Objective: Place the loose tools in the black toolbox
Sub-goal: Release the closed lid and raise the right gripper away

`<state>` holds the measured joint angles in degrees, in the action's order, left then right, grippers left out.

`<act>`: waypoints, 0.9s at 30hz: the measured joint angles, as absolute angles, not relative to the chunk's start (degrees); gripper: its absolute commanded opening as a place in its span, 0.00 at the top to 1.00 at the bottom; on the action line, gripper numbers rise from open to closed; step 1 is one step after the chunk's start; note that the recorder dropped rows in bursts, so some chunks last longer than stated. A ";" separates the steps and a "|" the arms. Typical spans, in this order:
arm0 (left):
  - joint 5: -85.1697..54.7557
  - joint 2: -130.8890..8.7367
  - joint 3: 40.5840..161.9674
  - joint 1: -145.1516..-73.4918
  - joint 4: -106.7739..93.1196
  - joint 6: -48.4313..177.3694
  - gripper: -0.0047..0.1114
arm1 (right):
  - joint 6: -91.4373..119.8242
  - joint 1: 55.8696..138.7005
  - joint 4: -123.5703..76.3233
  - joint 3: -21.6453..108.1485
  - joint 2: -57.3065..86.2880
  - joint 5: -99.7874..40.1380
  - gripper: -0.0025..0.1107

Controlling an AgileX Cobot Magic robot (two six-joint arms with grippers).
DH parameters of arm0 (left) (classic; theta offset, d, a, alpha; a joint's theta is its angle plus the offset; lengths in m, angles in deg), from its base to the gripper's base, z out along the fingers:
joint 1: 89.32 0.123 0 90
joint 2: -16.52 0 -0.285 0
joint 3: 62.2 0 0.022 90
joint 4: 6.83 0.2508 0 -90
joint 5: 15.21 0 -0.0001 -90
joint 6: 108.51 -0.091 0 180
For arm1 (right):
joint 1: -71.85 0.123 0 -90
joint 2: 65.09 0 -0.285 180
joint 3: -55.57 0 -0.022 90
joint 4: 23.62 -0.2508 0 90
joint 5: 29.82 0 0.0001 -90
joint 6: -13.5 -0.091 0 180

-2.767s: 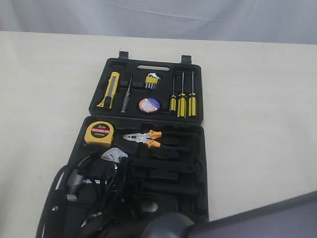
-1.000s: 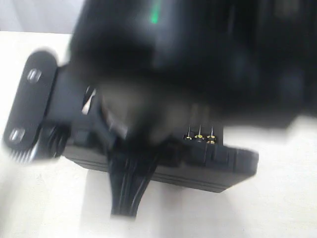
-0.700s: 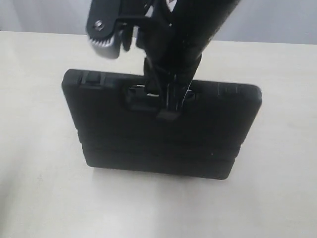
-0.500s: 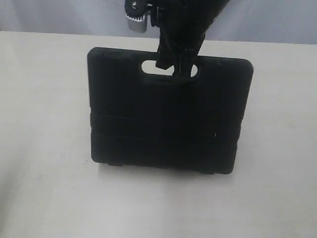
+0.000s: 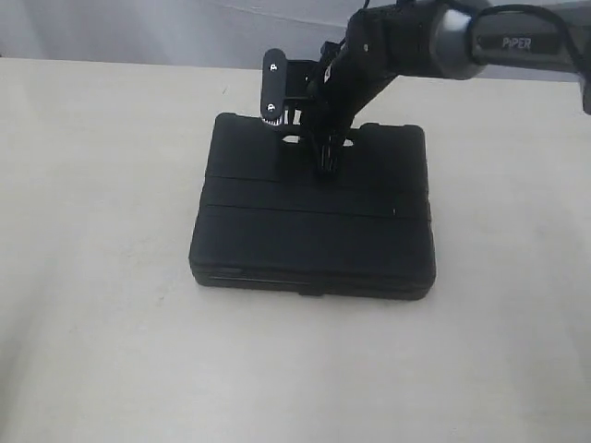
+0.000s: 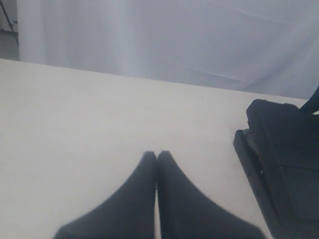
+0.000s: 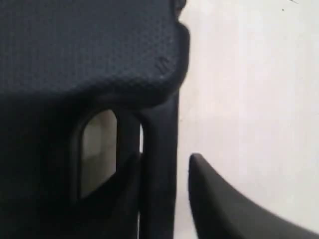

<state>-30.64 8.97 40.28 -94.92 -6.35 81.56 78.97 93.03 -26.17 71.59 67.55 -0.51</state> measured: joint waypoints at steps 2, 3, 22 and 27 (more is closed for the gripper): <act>-30.64 8.97 40.28 -94.92 -6.35 81.56 0.96 | 77.99 93.03 -25.75 71.82 68.48 -2.56 0.30; -30.64 8.97 40.28 -94.92 -6.35 81.56 0.96 | 77.74 92.90 -25.59 71.97 68.48 -2.97 0.29; -30.64 8.97 40.28 -94.92 -6.35 81.56 0.96 | 66.84 92.86 -26.11 72.12 52.55 12.06 0.34; -30.64 8.97 40.28 -94.92 -6.35 81.56 0.96 | 51.98 92.86 -22.14 72.12 45.73 21.35 0.53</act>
<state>-30.64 8.97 40.28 -94.92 -6.35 81.56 51.98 92.86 -22.14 72.12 45.73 21.35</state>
